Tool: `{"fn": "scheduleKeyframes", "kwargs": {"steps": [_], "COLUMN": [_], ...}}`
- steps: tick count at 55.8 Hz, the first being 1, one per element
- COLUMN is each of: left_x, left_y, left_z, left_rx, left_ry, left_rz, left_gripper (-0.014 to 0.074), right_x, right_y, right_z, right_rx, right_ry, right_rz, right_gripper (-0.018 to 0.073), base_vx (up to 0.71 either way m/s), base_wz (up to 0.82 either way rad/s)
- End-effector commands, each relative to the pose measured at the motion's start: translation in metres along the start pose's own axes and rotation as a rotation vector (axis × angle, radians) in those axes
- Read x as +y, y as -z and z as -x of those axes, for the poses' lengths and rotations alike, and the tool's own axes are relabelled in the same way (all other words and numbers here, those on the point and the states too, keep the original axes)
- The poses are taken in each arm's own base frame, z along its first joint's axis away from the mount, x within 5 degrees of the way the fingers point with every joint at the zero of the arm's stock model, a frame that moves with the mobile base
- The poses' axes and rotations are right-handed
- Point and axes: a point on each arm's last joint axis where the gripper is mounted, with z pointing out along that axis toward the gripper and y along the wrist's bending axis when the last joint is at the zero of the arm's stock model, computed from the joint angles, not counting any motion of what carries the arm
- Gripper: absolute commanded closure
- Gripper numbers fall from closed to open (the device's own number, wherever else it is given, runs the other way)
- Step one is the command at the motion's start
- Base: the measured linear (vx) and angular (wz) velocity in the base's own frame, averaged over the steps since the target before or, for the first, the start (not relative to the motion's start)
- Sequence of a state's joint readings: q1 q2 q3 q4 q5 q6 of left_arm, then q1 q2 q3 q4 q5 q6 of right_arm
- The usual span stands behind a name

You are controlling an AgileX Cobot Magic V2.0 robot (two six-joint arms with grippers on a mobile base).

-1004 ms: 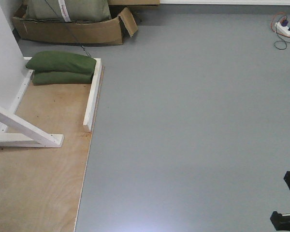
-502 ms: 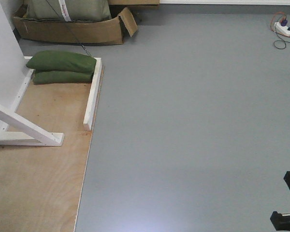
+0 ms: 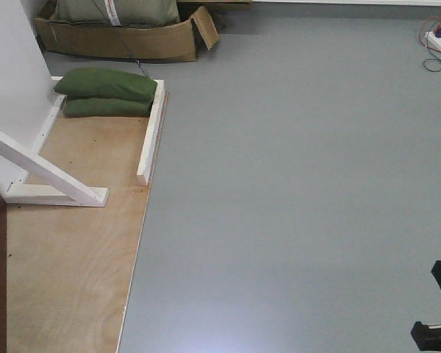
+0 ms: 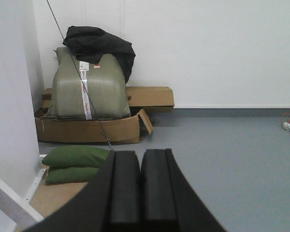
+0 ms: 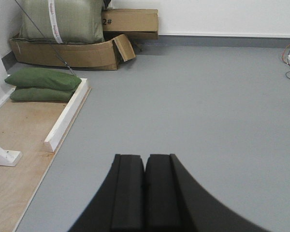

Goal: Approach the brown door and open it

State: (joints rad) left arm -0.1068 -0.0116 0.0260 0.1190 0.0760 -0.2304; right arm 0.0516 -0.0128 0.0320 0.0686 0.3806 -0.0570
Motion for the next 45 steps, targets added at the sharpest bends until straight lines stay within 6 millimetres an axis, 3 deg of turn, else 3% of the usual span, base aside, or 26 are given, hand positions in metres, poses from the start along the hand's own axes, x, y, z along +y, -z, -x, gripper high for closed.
{"fn": "scheduleKeyframes", "kwargs": {"steps": [1, 45], "left_x": [-0.0026, -0.0026], "left_y": [0.0026, 0.0026], "left_z": [0.0152, 0.0152], "left_rx": [-0.11, -0.11], "left_ry": [0.018, 0.018], "left_rz": [-0.024, -0.024], "left_gripper": [0.046, 0.046], "right_x": [-0.0005, -0.0005], "right_y": [0.0001, 0.0001], "right_z": [0.0057, 0.0058], "right_rx": [-0.077, -0.078], "right_ry": [0.016, 0.016], "right_rz": [-0.005, -0.005], "right_gripper": [0.0559, 0.0559], "base_vx": [-0.11, -0.04], "base_wz": [0.06, -0.02]}}
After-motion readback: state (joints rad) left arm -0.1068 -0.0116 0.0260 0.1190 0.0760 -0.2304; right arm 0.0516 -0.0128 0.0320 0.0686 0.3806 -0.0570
